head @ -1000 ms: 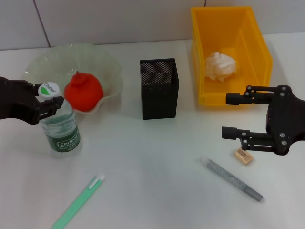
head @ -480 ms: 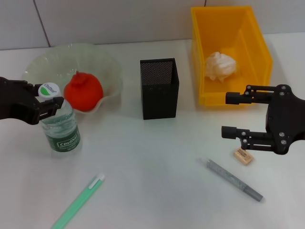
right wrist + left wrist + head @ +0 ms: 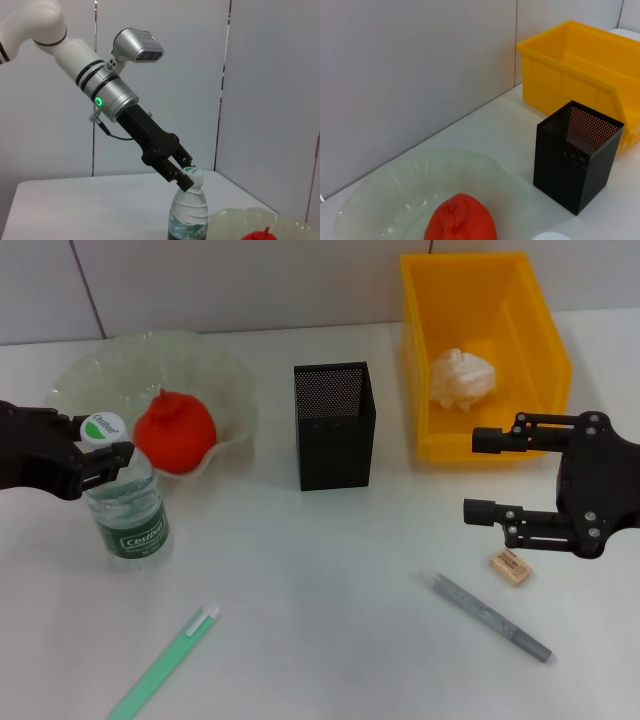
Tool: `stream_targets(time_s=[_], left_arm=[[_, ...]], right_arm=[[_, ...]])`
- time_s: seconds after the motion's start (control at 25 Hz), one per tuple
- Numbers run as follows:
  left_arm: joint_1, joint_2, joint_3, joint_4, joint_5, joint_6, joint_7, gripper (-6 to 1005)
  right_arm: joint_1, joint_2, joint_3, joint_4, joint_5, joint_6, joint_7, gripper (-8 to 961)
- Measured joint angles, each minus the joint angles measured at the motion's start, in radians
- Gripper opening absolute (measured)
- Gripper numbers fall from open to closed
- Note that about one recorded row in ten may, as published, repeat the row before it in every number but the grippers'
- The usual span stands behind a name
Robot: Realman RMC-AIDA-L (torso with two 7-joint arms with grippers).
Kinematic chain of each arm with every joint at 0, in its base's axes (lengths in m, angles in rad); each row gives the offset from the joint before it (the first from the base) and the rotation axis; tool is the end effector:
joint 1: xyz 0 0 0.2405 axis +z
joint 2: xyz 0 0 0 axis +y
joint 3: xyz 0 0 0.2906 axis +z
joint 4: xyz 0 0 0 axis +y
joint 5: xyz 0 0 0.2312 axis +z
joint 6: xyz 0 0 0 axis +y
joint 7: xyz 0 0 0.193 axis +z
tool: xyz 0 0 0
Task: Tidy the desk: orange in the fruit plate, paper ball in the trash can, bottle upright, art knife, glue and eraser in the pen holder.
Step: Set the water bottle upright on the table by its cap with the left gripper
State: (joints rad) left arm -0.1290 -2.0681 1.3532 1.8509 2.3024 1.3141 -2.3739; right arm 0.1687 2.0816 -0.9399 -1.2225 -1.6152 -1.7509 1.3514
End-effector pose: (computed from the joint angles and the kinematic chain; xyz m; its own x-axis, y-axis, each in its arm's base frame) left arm -0.2151 0.3572 0.0201 0.8749 0.4425 0.1965 0.4697 -0.6770 -0.5666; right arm 0.2489 0.3049 0.0218 0.8349 0.0314 -0.5495 -0.1672 -0.9367 -0.3076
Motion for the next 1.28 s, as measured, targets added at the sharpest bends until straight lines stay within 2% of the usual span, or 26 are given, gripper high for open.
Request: stream_targets(time_s=[0.44,0.92,1.2,1.28], left_arm=[[0.0,0.0,-0.013,-0.003,-0.002,0.013,-0.001,433],[-0.002,0.0,-0.013,-0.004,-0.003,0.024,-0.001,490],[-0.003,0.0,-0.036,-0.004,-0.059,0.026,0.006,523],[-0.002,0.0,-0.046,-0.003,-0.067,0.026,0.009,629]], right_arm=[[0.002,0.0,-0.006,0.0,0.0,0.01,-0.001,652],[0.002,0.0,-0.006,0.0,0.0,0.01,-0.002,651],[-0.002,0.0,-0.007,0.0,0.0,0.009,-0.003,651],[-0.003,0.0,-0.008,0.0,0.0,0.009,-0.003,652]])
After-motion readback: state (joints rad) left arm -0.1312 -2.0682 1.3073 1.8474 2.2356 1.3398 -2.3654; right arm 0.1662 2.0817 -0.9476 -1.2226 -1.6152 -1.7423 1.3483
